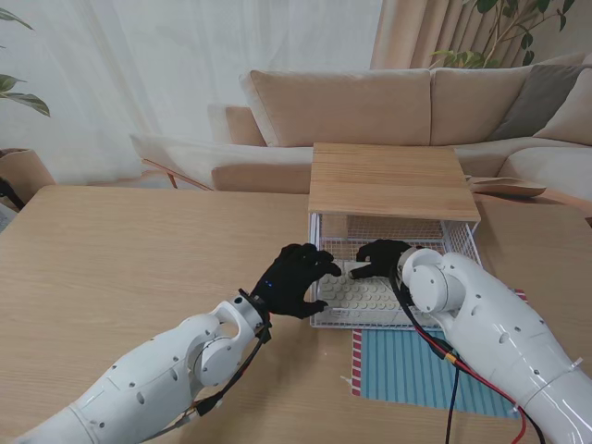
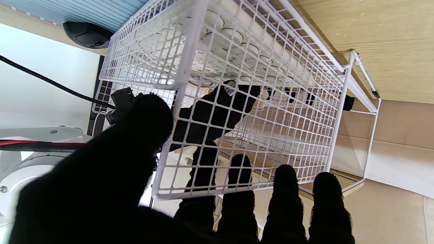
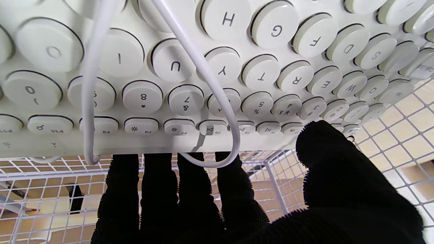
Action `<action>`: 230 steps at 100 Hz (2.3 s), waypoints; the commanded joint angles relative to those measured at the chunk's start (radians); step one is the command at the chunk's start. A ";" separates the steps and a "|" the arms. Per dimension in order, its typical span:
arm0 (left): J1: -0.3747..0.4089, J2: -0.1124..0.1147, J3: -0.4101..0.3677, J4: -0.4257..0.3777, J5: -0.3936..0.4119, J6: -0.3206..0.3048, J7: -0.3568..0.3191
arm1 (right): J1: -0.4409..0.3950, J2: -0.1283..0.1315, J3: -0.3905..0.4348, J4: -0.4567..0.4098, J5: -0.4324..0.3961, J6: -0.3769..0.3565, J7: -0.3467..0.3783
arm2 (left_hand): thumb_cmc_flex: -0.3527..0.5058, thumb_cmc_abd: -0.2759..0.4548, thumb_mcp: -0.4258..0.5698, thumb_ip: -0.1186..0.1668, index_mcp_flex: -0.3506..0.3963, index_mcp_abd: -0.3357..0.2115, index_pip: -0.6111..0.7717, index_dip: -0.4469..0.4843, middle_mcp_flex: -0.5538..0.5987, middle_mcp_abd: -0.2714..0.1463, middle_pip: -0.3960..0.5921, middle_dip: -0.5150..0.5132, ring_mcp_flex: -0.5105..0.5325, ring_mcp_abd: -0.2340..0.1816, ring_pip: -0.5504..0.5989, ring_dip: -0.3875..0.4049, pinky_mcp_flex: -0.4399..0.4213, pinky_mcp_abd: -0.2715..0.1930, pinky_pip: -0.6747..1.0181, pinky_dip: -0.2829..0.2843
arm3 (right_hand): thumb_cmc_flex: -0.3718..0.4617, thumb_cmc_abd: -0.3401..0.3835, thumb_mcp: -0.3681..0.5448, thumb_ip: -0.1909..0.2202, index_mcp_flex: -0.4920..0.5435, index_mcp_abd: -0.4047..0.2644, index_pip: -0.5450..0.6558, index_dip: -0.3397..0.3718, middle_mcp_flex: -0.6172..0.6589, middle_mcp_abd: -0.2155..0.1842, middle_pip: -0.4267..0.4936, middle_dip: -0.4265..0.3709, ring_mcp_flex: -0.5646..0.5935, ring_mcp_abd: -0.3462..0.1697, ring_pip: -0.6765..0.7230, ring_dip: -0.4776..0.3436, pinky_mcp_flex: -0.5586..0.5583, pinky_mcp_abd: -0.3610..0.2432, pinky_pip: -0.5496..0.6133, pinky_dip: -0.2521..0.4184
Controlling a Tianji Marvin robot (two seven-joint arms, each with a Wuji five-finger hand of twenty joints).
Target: Unroll the mouse pad and set up the keyboard and mouse from the tabletop organizer
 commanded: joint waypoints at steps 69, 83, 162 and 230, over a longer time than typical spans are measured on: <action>-0.012 -0.001 0.005 0.007 0.022 0.040 -0.026 | -0.023 -0.008 0.028 -0.022 0.030 0.022 0.028 | 0.164 0.045 0.084 0.027 0.003 0.007 0.053 0.035 0.010 0.029 0.054 0.024 0.016 -0.051 0.040 -0.014 -0.007 -0.028 0.038 -0.001 | 0.015 -0.036 0.117 0.053 0.099 0.039 0.042 0.007 0.147 0.025 0.110 0.069 0.238 0.121 0.151 0.052 0.109 0.078 0.160 0.021; -0.011 -0.001 0.005 0.007 0.022 0.046 -0.028 | -0.036 -0.003 0.056 -0.051 0.035 0.014 0.052 | 0.163 0.045 0.084 0.027 -0.004 0.009 0.047 0.033 0.010 0.029 0.054 0.023 0.016 -0.052 0.040 -0.015 -0.007 -0.027 0.039 -0.001 | 0.015 -0.047 0.129 0.052 0.112 0.044 0.046 0.004 0.168 0.027 0.117 0.071 0.265 0.119 0.166 0.058 0.129 0.083 0.183 0.025; -0.007 -0.001 -0.002 -0.008 0.019 0.085 -0.041 | -0.081 0.043 0.183 -0.201 0.098 -0.036 0.301 | 0.137 0.044 0.074 0.031 -0.075 0.083 -0.190 -0.098 0.018 0.046 -0.129 -0.096 0.006 -0.044 -0.032 -0.021 -0.008 -0.019 0.016 -0.013 | 0.040 -0.068 0.130 0.052 0.083 0.024 0.041 0.004 0.140 -0.001 0.138 0.102 0.271 0.101 0.170 0.070 0.164 0.105 0.191 0.028; -0.009 -0.007 0.003 -0.001 0.014 0.097 -0.029 | -0.055 0.052 0.165 -0.188 0.059 -0.097 0.334 | 0.132 0.045 0.064 0.034 -0.065 0.056 -0.433 -0.219 0.002 0.052 -0.265 -0.129 -0.015 -0.044 -0.126 0.012 -0.008 -0.012 -0.012 -0.026 | 0.108 -0.261 0.352 0.028 0.078 -0.012 0.083 0.020 0.111 -0.044 0.218 0.206 0.311 0.075 0.106 0.042 0.313 0.183 0.165 -0.049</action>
